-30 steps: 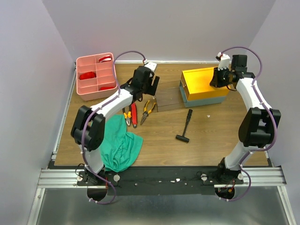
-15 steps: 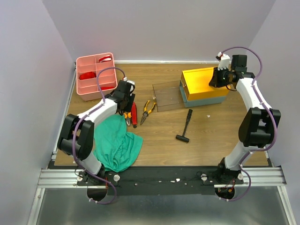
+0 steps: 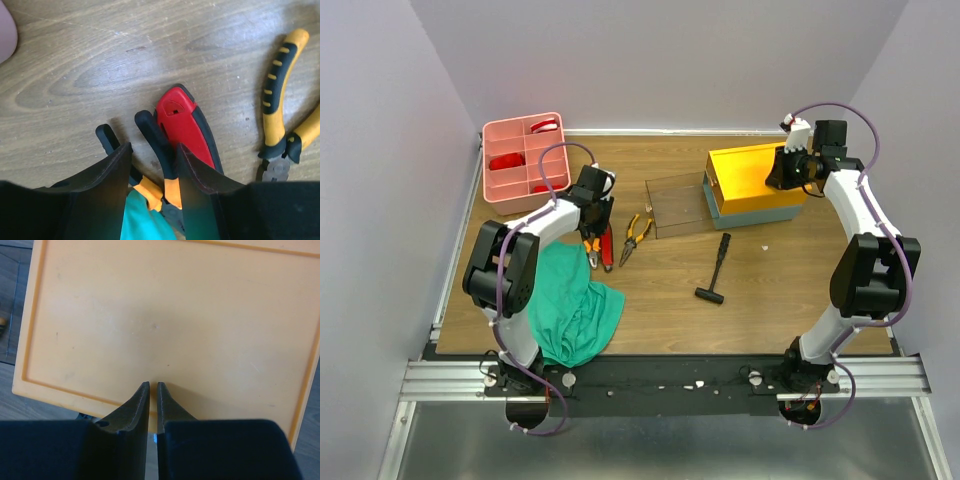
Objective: Sort the tools into containers
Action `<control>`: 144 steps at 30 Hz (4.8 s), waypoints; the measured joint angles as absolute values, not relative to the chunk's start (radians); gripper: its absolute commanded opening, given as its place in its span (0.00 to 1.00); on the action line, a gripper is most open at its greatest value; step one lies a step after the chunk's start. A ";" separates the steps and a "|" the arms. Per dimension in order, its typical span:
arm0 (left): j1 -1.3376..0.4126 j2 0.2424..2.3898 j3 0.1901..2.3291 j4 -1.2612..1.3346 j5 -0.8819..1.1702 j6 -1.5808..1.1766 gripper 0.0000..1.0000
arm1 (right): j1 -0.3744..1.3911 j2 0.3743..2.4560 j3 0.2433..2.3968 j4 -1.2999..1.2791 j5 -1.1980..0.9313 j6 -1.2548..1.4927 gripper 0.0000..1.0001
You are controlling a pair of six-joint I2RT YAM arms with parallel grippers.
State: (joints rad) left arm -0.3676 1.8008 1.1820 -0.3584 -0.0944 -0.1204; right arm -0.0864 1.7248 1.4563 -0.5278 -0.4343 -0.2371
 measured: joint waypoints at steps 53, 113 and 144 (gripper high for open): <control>-0.368 1.849 1.667 -0.170 0.487 -0.265 0.00 | -0.086 1.720 1.441 -0.500 -0.427 -0.244 0.19; -0.387 2.229 1.711 -0.384 -0.108 -0.489 0.12 | -0.084 1.661 1.377 -0.490 -0.390 -0.289 0.20; -0.368 2.074 1.819 -0.225 0.155 -0.559 0.00 | -0.084 1.662 1.379 -0.491 -0.390 -0.288 0.20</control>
State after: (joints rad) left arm -0.3683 2.0739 1.8194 -0.2253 0.1551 -0.5591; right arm -0.0841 1.6615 1.3792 -0.4911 -0.3901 -0.2882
